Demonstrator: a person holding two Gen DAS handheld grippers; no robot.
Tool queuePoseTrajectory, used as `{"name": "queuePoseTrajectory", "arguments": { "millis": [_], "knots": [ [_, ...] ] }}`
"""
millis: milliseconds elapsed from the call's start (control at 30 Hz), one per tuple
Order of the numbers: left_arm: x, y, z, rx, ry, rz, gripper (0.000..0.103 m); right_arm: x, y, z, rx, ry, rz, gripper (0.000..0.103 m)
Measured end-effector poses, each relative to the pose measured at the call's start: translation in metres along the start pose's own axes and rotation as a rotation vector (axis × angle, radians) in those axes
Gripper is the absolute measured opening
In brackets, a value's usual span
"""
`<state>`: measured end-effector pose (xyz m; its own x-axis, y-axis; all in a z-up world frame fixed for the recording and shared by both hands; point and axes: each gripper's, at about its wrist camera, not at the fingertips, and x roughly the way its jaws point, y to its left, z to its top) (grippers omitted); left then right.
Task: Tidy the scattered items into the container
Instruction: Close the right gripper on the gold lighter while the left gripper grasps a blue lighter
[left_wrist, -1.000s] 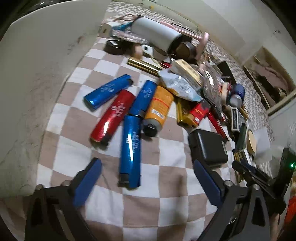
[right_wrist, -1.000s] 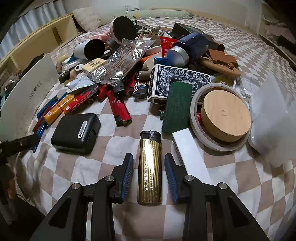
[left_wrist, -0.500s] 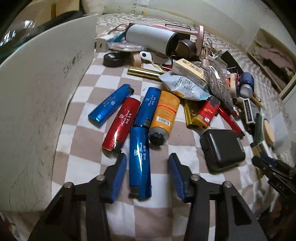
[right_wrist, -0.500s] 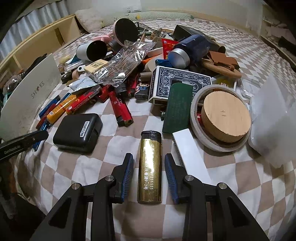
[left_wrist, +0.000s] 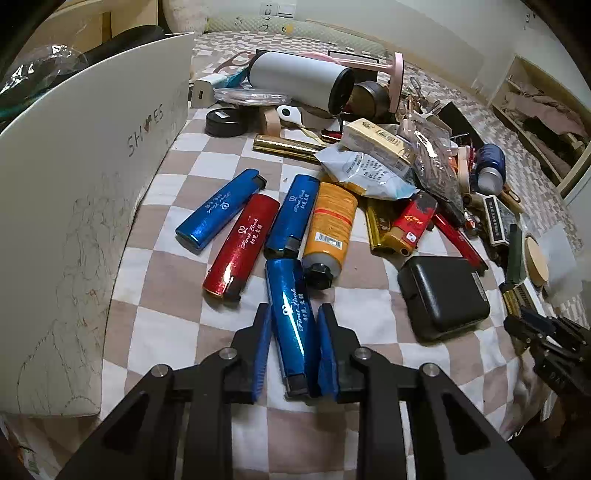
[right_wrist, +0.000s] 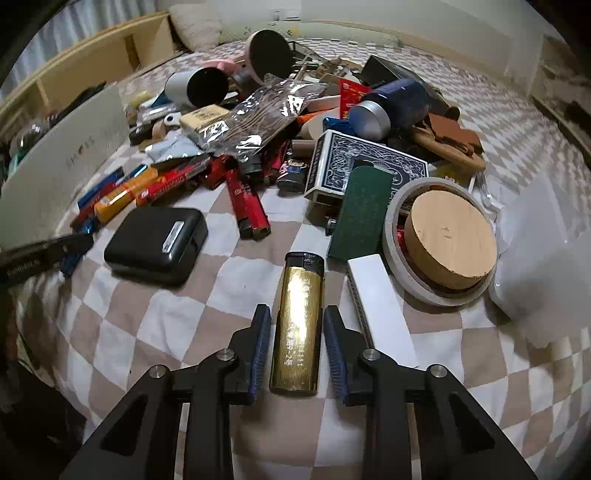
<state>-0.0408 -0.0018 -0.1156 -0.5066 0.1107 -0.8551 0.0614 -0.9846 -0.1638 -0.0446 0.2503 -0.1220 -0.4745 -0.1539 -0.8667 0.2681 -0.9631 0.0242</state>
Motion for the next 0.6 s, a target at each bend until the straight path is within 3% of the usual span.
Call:
{"name": "queuePoseTrajectory", "arguments": {
  "millis": [233, 600],
  "knots": [
    [-0.006, 0.001, -0.004, -0.010, -0.003, -0.044, 0.023, -0.002, 0.006, 0.000, -0.015, 0.001, -0.034, 0.025],
    [-0.012, -0.009, -0.008, 0.043, 0.001, -0.075, 0.021, -0.017, 0.019, -0.014, 0.055, 0.009, 0.054, 0.025]
  ]
}}
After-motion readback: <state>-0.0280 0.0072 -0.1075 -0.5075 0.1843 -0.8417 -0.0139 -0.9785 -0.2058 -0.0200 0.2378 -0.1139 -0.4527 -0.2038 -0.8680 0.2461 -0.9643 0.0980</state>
